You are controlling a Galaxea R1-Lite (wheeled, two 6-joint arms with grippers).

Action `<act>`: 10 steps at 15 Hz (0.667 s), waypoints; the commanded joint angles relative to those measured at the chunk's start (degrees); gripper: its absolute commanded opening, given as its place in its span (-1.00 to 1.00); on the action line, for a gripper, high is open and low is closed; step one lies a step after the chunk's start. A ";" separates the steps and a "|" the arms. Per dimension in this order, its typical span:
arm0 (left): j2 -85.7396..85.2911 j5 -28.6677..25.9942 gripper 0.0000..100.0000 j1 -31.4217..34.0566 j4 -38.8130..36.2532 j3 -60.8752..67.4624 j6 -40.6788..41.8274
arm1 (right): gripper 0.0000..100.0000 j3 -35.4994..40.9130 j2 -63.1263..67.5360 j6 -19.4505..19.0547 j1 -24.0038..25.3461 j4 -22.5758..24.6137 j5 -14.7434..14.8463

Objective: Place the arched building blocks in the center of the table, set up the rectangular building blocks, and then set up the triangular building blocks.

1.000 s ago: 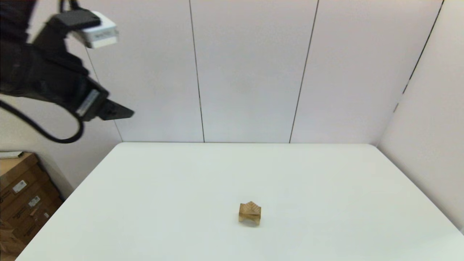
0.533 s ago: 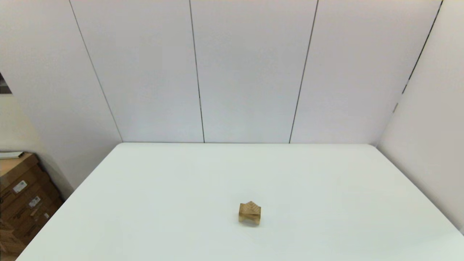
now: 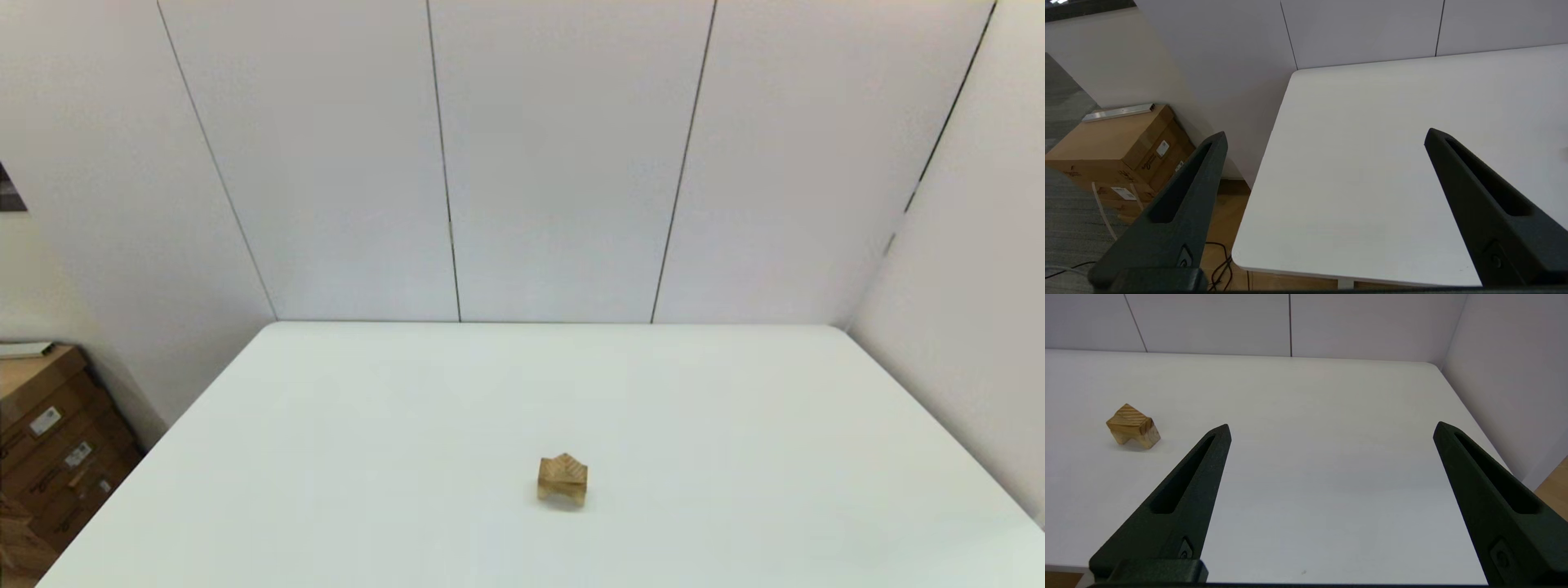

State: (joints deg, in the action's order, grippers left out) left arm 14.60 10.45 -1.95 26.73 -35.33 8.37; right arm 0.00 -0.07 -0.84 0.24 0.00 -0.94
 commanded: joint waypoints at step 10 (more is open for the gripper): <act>-14.60 -12.38 1.00 1.34 -12.94 29.00 -0.64 | 1.00 0.00 -0.01 -0.04 0.02 0.00 -0.03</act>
State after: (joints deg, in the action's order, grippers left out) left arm 0.02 -0.44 -0.62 17.82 -11.50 7.77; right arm 0.00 -0.07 -0.85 0.24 0.00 -0.94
